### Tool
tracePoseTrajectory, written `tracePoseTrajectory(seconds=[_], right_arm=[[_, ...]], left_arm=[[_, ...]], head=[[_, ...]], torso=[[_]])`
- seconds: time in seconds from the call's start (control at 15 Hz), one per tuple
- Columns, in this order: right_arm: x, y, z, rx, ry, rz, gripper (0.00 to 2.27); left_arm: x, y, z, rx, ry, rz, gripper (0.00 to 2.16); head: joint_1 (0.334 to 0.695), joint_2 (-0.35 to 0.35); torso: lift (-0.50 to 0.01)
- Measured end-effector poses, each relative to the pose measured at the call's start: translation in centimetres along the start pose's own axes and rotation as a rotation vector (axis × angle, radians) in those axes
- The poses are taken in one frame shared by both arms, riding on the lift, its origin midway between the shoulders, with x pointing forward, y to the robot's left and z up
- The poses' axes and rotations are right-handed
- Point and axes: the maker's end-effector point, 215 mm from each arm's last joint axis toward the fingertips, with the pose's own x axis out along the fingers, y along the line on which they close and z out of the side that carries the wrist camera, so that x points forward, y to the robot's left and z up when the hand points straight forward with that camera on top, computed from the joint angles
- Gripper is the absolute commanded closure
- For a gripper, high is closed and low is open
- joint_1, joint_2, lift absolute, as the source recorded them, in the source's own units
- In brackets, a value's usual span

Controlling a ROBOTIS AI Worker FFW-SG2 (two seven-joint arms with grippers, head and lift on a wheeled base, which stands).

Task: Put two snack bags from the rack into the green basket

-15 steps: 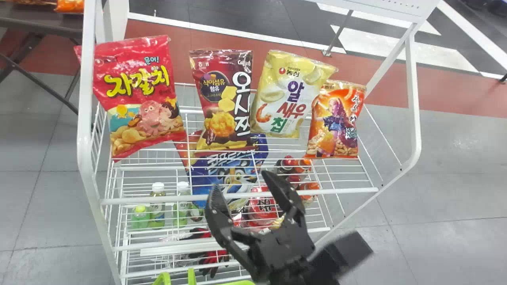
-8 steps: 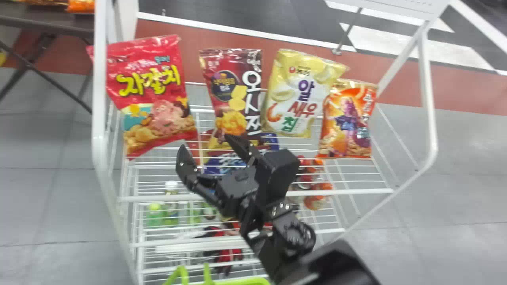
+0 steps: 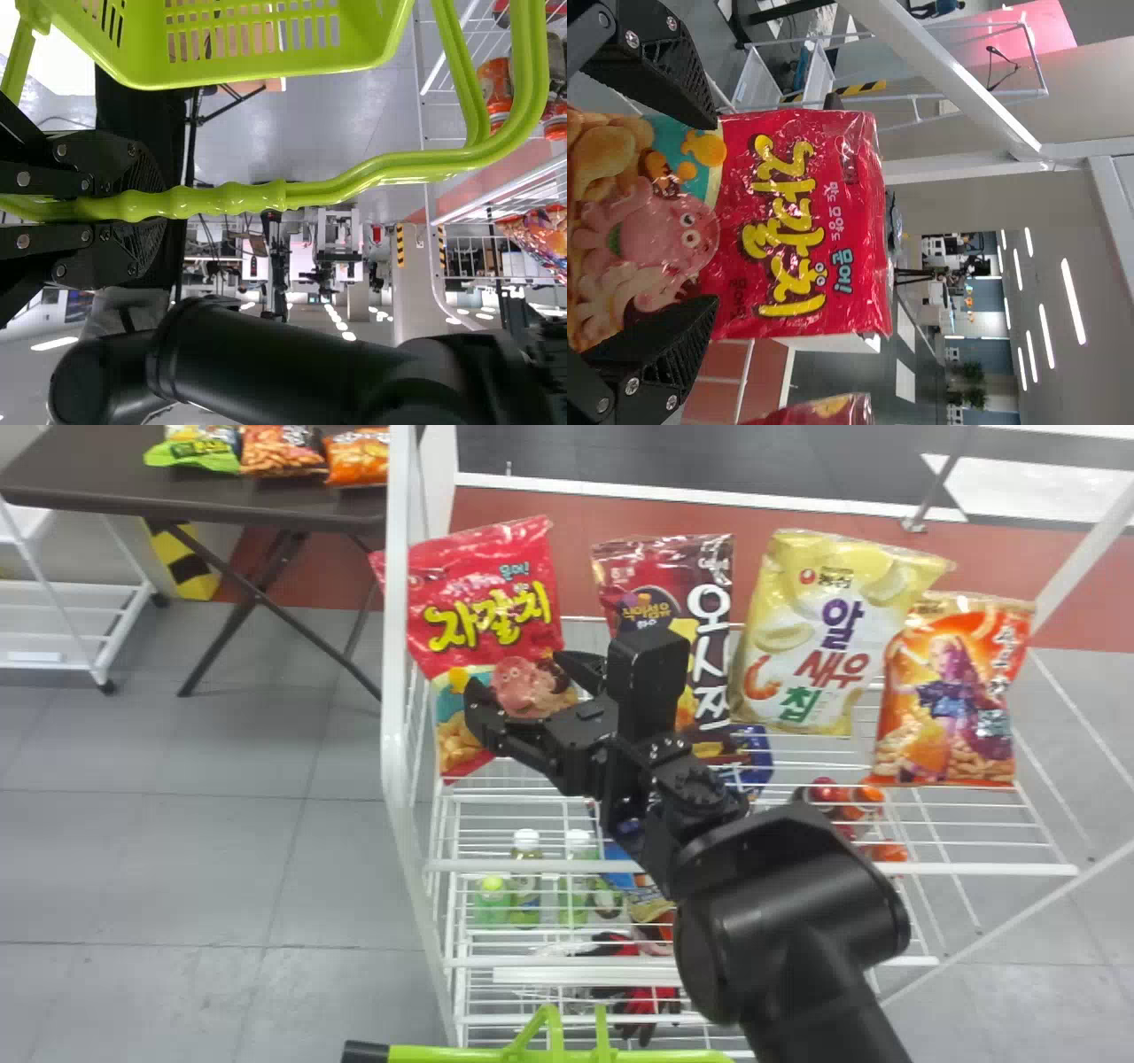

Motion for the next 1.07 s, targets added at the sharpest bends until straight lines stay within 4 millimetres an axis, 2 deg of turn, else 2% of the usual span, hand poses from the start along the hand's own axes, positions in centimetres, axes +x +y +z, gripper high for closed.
tracePoseTrajectory(seconds=[0.27, 0.4, 0.47, 0.53, 0.67, 0.73, 0.8, 1.07], right_arm=[[3.7, -0.2, -0.8, -0.035, 0.058, 0.032, 0.13], [4.9, -0.2, -1.7, -0.054, 0.101, 0.049, 0.22], [5.2, -0.1, -2.1, -0.059, 0.12, 0.064, 0.38], [5.4, 0.0, -2.4, -0.059, 0.134, 0.074, 0.7], [5.3, 0.5, -4.1, -0.052, 0.204, 0.099, 1.67], [5.1, 0.6, -4.9, -0.051, 0.238, 0.101, 2.09], [4.9, 0.8, -5.1, -0.049, 0.25, 0.102, 2.22], [3.7, 2.5, -3.3, -0.042, 0.205, 0.116, 2.23]], left_arm=[[-1.0, 0.3, 1.0, 0.0, -0.027, 0.002, 2.14], [-1.5, 0.3, 1.4, -0.005, -0.04, -0.003, 2.14], [-1.6, 0.3, 1.4, -0.006, -0.043, -0.005, 2.14], [-1.7, 0.3, 1.4, -0.007, -0.043, -0.006, 2.14], [-1.9, 0.5, 1.4, -0.008, -0.043, -0.002, 2.14], [-1.9, 0.5, 1.4, -0.008, -0.044, -0.001, 2.14], [-1.9, 0.5, 1.4, -0.007, -0.044, 0.0, 2.14], [-1.5, 0.2, 0.6, -0.014, -0.035, -0.007, 2.14]], head=[[0.695, 0.002], [0.695, 0.017], [0.695, 0.024], [0.695, 0.033], [0.695, 0.04], [0.695, 0.042], [0.695, 0.043], [0.695, 0.051]], torso=[[-0.007], [-0.007], [-0.007], [-0.007], [-0.007], [-0.007], [-0.007], [-0.007]])
